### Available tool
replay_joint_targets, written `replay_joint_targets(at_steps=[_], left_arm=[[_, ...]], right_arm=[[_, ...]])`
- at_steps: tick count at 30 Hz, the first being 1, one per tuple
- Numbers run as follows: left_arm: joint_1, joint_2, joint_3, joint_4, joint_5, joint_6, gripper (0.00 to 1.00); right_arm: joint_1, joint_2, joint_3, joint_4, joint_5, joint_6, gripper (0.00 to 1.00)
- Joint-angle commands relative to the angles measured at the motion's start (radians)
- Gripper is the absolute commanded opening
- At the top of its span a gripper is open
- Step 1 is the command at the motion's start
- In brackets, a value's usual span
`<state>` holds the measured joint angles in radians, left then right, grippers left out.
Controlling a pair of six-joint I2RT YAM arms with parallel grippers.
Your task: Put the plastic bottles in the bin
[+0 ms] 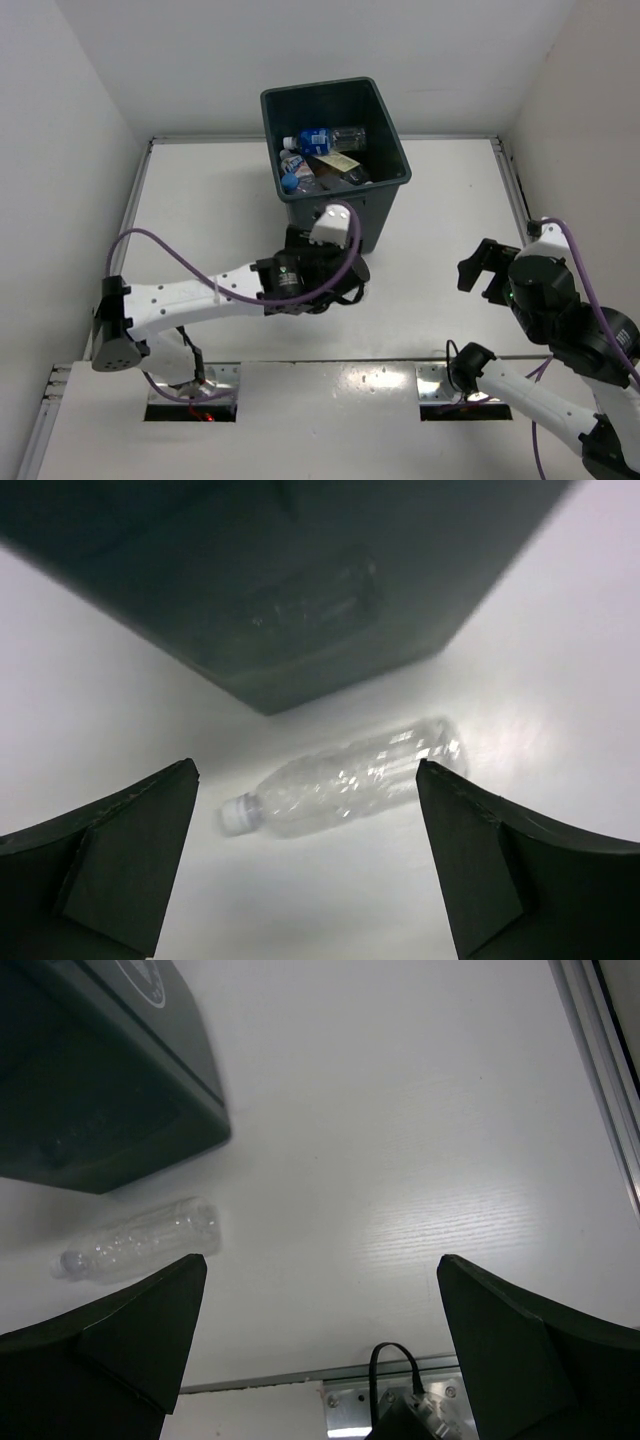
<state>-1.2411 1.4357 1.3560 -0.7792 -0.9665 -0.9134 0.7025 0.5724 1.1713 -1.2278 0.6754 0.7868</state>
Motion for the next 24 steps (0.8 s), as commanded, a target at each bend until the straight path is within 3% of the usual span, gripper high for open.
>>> replay_joint_targets(at_steps=[1, 6, 10, 17, 18, 24], left_arm=[[-0.072, 0.006, -0.063, 0.144, -0.006, 0.388, 0.97], [-0.135, -0.075, -0.259, 0.357, 0.096, 0.784, 0.93], [-0.106, -0.097, -0.347, 0.487, 0.247, 1.126, 0.93], [0.005, -0.008, -0.287, 0.45, 0.58, 1.254, 0.94], [0.005, 0.012, -0.278, 0.449, 0.613, 1.263, 0.98], [-0.027, 0.146, -0.245, 0.393, 0.592, 1.303, 0.98]], right_arm=[[0.005, -0.005, 0.013, 0.01, 0.015, 0.006, 1.0], [0.005, -0.016, 0.013, 0.01, 0.015, 0.025, 1.0], [0.014, -0.016, 0.013, 0.001, 0.015, 0.025, 1.0], [0.014, -0.016, 0.004, -0.009, 0.015, 0.034, 1.0], [0.014, -0.016, 0.004, -0.009, 0.015, 0.034, 1.0], [0.014, -0.016, -0.005, -0.027, 0.015, 0.054, 1.0]])
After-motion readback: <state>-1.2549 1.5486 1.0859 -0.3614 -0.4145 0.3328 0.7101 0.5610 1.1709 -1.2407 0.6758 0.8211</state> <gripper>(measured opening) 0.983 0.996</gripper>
